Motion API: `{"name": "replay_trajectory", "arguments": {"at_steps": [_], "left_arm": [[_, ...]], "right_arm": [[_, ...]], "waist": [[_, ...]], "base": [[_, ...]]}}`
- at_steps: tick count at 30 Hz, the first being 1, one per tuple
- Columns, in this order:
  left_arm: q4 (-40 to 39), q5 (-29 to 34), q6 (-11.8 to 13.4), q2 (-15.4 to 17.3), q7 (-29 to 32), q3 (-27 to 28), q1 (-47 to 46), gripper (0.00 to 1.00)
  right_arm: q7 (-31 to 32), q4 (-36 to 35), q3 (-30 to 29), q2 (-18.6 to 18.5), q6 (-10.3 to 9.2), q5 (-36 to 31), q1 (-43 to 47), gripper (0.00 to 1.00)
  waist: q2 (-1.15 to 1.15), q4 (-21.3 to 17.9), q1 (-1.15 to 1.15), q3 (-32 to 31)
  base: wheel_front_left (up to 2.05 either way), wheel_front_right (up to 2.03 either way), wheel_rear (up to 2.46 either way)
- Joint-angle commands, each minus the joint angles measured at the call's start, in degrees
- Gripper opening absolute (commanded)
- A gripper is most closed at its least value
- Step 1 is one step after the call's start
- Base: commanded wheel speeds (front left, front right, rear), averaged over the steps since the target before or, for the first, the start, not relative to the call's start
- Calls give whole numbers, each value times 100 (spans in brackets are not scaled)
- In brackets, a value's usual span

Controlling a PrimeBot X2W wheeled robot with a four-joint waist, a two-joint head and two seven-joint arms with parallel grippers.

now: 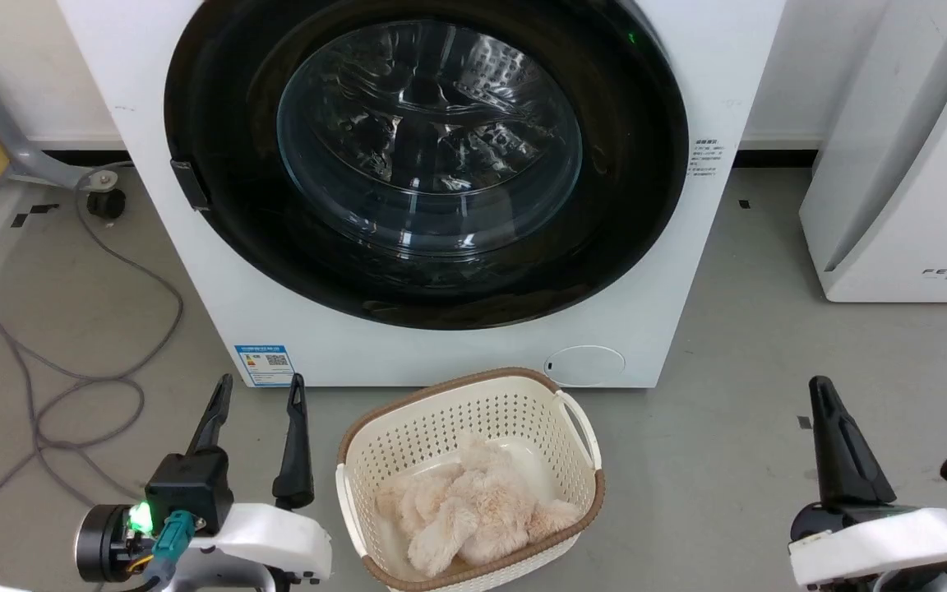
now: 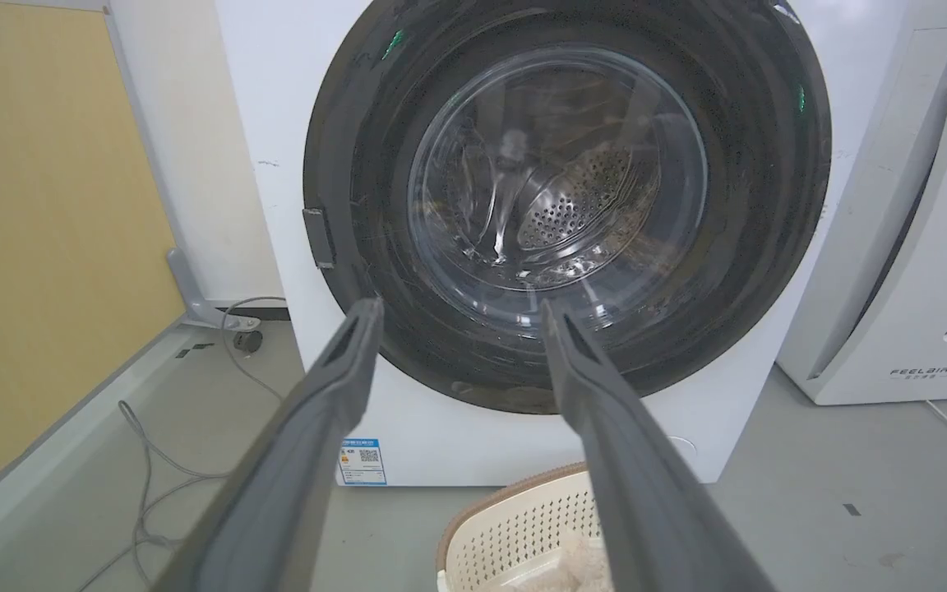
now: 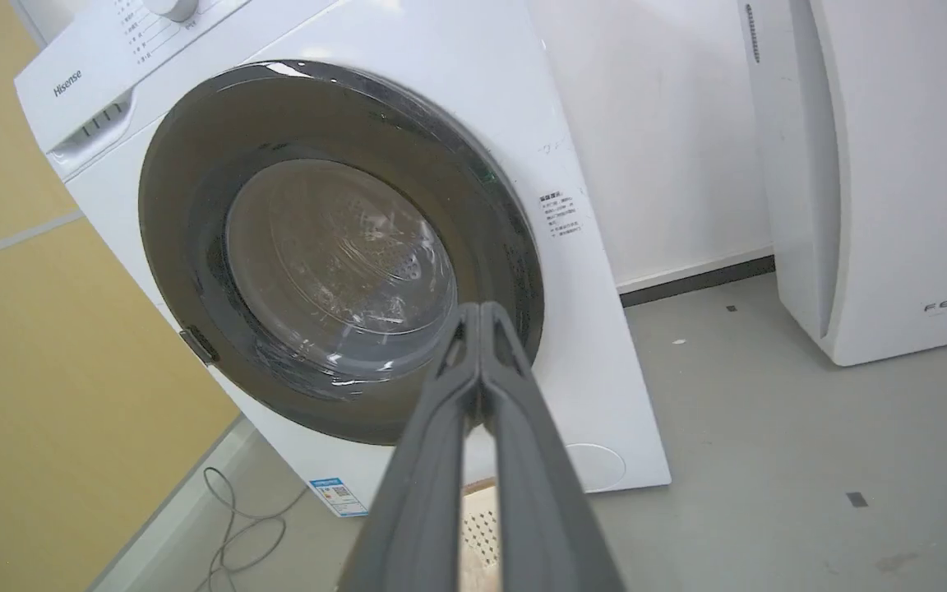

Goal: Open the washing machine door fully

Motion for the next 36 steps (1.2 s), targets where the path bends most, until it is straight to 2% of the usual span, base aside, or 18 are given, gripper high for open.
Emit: {"name": "replay_trajectory", "arguments": {"at_steps": [1,16,22,36], "left_arm": [[-31,-35,38,3,-68,-19,22,100],[-91,-107,125,4,-248,-66,15,100],[-113,-127,140,4,-320,-77,-20,100],[-189,-153,163,4,-488,-107,-189,100]], "right_arm": [[-55,50,-9,4,3,390,-30,0],[-147,288,89,5,3,3196,-139,0],[34,464,-186,6,3,3876,-330,0],[545,1120,-895,-92,4,4857,-1192,0]], "waist": [[0,0,0,2],[0,22,0,46],[0,66,0,95],[0,261,0,354]], "base": [[0,0,0],[0,0,0],[0,0,0],[0,0,0]]}}
